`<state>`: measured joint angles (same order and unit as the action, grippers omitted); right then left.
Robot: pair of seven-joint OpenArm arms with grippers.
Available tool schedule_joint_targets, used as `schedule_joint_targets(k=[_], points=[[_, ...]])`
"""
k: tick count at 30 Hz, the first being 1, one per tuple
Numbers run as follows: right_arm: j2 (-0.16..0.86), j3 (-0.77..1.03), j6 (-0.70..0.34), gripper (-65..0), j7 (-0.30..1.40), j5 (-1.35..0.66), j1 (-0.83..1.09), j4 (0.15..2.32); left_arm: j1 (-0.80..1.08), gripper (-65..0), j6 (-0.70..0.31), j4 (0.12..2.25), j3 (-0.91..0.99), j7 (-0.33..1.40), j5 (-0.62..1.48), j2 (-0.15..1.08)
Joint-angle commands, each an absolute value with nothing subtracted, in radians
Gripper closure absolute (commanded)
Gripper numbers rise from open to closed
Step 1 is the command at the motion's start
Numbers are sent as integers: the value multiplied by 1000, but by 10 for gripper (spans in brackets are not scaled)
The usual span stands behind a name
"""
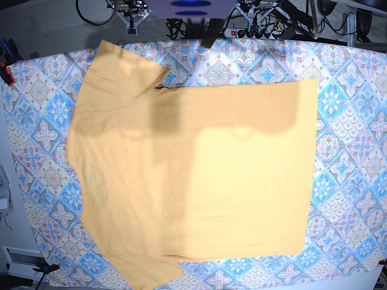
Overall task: Fold the T-shirt properly
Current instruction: 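Move both grippers from rest toward the shirt's collar-side corners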
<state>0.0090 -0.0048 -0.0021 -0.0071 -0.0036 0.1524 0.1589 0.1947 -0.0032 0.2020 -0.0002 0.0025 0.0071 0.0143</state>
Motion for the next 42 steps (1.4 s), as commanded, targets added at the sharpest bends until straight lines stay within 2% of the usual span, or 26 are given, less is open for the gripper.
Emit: schedule_joint_targets(k=[1, 20, 27, 36, 42], points=[[13, -5, 1, 0, -15, -5, 159, 162, 203, 0, -1, 202, 1, -1, 7, 15], [13, -5, 1, 0, -15, -5, 163, 162, 214, 0, -1, 202, 1, -1, 7, 15], [45, -7, 1, 0, -41, -2, 277, 257, 297, 0, -1, 217, -2, -4, 2, 58], [67, -7, 1, 0, -38, -1, 421, 424, 473, 0, 1, 492, 1, -2, 5, 110], [71, -5, 7, 0, -38, -1, 538, 615, 576, 0, 1, 679, 1, -2, 7, 127]])
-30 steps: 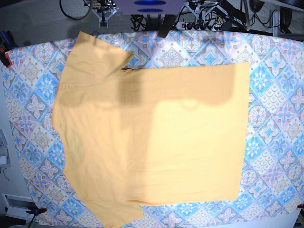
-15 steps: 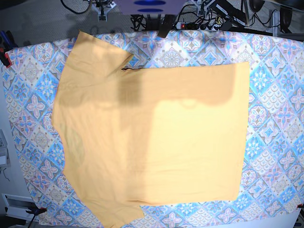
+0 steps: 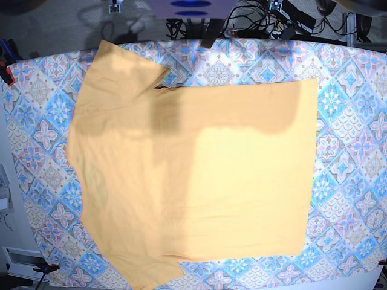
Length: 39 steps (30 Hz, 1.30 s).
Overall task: Fold the T-shirt properly
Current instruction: 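Move both grippers from rest toward the shirt's collar-side corners, then grasp the yellow shirt's shoulder corners with left and right grippers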
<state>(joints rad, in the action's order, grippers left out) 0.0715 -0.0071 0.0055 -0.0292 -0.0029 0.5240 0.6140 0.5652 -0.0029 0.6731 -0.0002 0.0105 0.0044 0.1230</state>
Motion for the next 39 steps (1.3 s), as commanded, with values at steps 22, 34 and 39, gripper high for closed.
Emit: schedule_joint_targets(k=[22, 34, 39], points=[[133, 140, 8, 0, -36, -2, 912, 1302, 1006, 0, 2, 1564, 102, 5, -4, 168], [133, 159, 8, 0, 85, -2, 980, 1627, 1021, 0, 2, 1888, 173, 25, -16, 170], [133, 159, 8, 0, 124, -2, 975, 1692, 897, 0, 2, 1890, 202, 189, -147, 166]])
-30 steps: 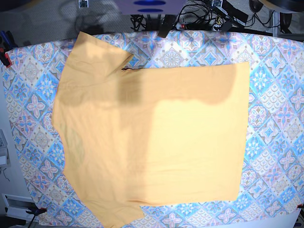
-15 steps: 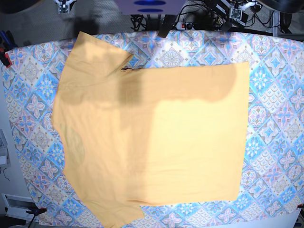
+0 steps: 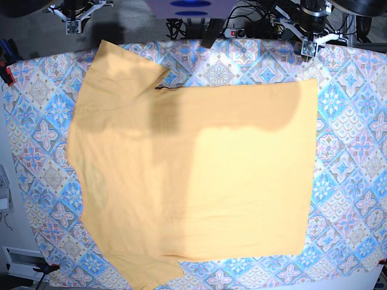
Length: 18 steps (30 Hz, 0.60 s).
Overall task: Fold the T-shirt properly
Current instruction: 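Grasp the yellow shirt's shoulder corners with left and right grippers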
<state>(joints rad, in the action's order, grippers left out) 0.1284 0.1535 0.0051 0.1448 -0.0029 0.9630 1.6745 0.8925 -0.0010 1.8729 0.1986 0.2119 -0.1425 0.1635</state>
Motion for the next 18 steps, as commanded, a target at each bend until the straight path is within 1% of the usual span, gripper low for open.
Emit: schedule_joint_targets(k=[1, 5, 9, 15, 18], points=[[134, 159, 8, 0, 130, -2, 974, 1699, 878, 0, 2, 1890, 202, 206, -147, 166], [134, 159, 8, 0, 150, -2, 972, 1718, 837, 0, 2, 1914, 202, 226, -76, 163], [134, 159, 8, 0, 183, -2, 949, 1738, 812, -3, 2, 1933, 200, 226, 99, 162], [134, 159, 8, 0, 213, -2, 935, 1756, 802, -115, 2, 1929, 200, 228, 395, 168], [134, 159, 8, 0, 213, -2, 920, 1756, 785, -136, 2, 1928, 200, 236, 521, 168]])
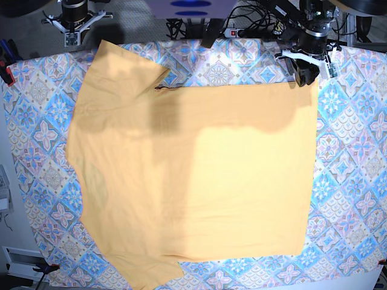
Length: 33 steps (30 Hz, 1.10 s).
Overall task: Fold the T-shirt properly
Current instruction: 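Grasp the yellow shirt's shoulder corners with left and right grippers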
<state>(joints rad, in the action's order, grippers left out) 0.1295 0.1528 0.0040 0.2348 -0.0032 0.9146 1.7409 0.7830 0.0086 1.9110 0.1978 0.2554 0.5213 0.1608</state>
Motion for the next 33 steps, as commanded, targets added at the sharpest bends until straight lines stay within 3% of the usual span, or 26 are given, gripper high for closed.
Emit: schedule_joint_targets(k=[1, 9, 17, 33], points=[[134, 159, 8, 0, 213, -2, 915, 1756, 779, -138, 2, 1928, 200, 259, 567, 168], [134, 159, 8, 0, 213, -1, 908, 1756, 680, -141, 1, 1876, 302, 549, 949, 162], [134, 159, 8, 0, 213, -1, 908, 1756, 671, -141, -1, 1744, 389, 585, 1265, 162], [134, 159, 8, 0, 213, -1, 895, 1756, 582, -141, -1, 1547, 390, 584, 1391, 160]])
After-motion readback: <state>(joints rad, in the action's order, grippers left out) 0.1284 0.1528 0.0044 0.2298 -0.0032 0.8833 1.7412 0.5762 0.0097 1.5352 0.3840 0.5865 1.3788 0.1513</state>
